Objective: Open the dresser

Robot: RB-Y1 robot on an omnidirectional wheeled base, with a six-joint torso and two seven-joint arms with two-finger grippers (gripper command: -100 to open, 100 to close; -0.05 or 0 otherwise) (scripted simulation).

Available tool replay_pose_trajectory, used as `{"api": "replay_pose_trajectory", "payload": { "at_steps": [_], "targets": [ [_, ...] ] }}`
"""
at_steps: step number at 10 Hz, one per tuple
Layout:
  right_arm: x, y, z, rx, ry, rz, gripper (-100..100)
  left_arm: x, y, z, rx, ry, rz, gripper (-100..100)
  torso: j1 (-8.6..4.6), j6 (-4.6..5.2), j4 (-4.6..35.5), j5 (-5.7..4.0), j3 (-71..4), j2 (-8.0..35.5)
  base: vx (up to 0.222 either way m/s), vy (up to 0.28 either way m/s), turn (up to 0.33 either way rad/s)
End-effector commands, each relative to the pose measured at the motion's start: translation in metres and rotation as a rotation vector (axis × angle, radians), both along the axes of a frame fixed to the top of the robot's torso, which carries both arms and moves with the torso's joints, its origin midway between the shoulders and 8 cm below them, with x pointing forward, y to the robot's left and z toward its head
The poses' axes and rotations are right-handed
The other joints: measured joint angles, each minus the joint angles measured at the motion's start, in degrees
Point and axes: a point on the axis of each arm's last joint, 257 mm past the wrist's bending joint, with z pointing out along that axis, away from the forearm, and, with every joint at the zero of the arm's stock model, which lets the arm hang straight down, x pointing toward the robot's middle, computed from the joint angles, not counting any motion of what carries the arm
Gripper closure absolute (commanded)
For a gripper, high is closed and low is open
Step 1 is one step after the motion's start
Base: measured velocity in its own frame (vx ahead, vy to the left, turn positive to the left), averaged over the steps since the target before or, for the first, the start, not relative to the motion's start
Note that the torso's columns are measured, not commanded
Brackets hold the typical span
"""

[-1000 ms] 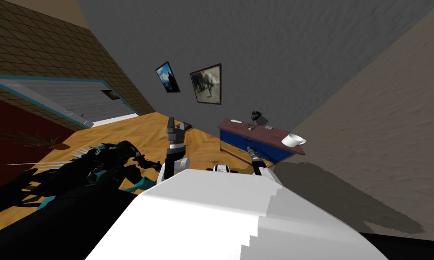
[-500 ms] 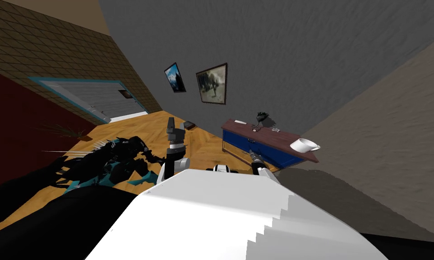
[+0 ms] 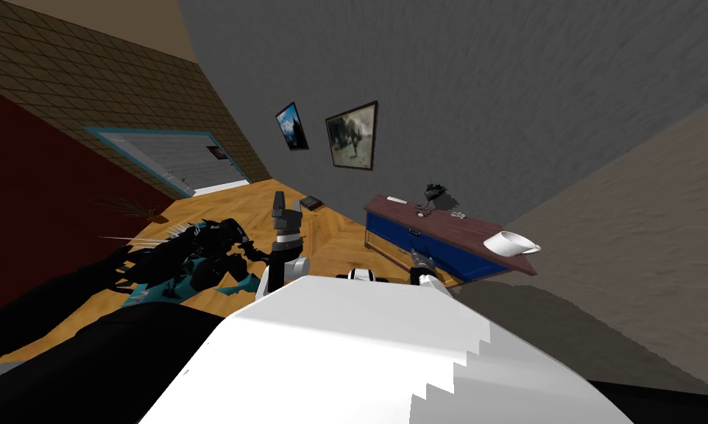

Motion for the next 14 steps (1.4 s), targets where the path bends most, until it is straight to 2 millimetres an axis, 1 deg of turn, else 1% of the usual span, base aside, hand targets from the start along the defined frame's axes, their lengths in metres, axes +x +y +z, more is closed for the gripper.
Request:
{"api": "replay_pose_trajectory", "payload": {
  "at_steps": [1,2,3,4,5,6,7,8,9,10,11,12,13,14],
  "targets": [
    [-0.016,-0.018,-0.014,-0.079,0.061,-0.045,-100,0.000,0.000,0.000,0.000,0.000,0.000,0,0.02,-0.06,0.00,0.00,-0.01,-0.03,0.023,-0.001,0.122],
    [-0.015,-0.019,-0.010,-0.103,0.061,-0.036,-100,0.000,0.000,0.000,0.000,0.000,0.000,0,0.02,0.00,-0.01,0.00,-0.02,-0.03,0.013,0.000,-0.020],
    [-0.028,-0.032,-0.021,-0.156,0.111,-0.070,-100,0.000,0.000,0.000,0.000,0.000,0.000,0,0.02,0.00,0.00,0.01,0.00,0.00,0.019,-0.001,0.182],
    [-0.029,-0.036,-0.017,-0.193,0.116,-0.070,-100,0.000,0.000,0.000,0.000,0.000,0.000,0,0.03,-0.06,0.00,0.00,0.00,-0.02,0.023,-0.003,0.103],
    [-0.041,-0.048,-0.027,-0.248,0.165,-0.093,-100,0.000,0.000,0.000,0.000,0.000,0.000,0,0.01,0.00,-0.01,0.00,-0.01,-0.02,0.036,0.000,0.191],
    [-0.042,-0.052,-0.021,-0.287,0.167,-0.099,-100,0.000,0.000,0.000,0.000,0.000,0.000,0,0.01,-0.04,-0.01,0.00,-0.03,-0.05,0.036,-0.007,0.092],
    [-0.055,-0.061,-0.030,-0.329,0.213,-0.119,-100,0.000,0.000,0.000,0.000,0.000,0.000,0,0.00,0.00,-0.01,0.00,-0.02,-0.03,0.038,-0.008,0.161],
    [-0.056,-0.066,-0.023,-0.371,0.215,-0.129,-100,0.000,0.000,0.000,0.000,0.000,0.000,0,0.01,-0.03,-0.01,-0.01,-0.01,-0.02,0.030,-0.009,0.082],
    [-0.055,-0.066,-0.022,-0.381,0.214,-0.125,-100,0.000,0.000,0.000,0.000,0.000,0.000,0,0.01,0.00,0.01,0.01,0.01,0.02,0.012,-0.003,-0.013],
    [-0.069,-0.077,-0.026,-0.438,0.258,-0.152,-100,0.000,0.000,0.000,0.000,0.000,0.000,0,0.03,-0.01,0.02,0.01,0.04,0.06,0.025,-0.003,0.153],
    [-0.069,-0.079,-0.021,-0.469,0.258,-0.150,-100,0.000,0.000,0.000,0.000,0.000,0.000,0,0.03,-0.05,0.01,0.00,0.01,0.00,0.027,-0.011,0.093],
    [-0.081,-0.088,-0.026,-0.515,0.298,-0.169,-100,0.000,0.000,0.000,0.000,0.000,0.000,0,0.00,-0.01,0.00,0.00,-0.01,-0.02,0.037,-0.012,0.151],
    [-0.081,-0.090,-0.020,-0.555,0.298,-0.172,-100,0.000,0.000,0.000,0.000,0.000,0.000,0,0.00,-0.03,-0.01,-0.01,-0.03,-0.05,0.038,-0.012,0.068],
    [-0.093,-0.097,-0.023,-0.602,0.334,-0.188,-100,0.000,0.000,0.000,0.000,0.000,0.000,0,0.01,0.00,-0.01,0.00,-0.03,-0.04,0.047,-0.019,0.111]
  ]
}}
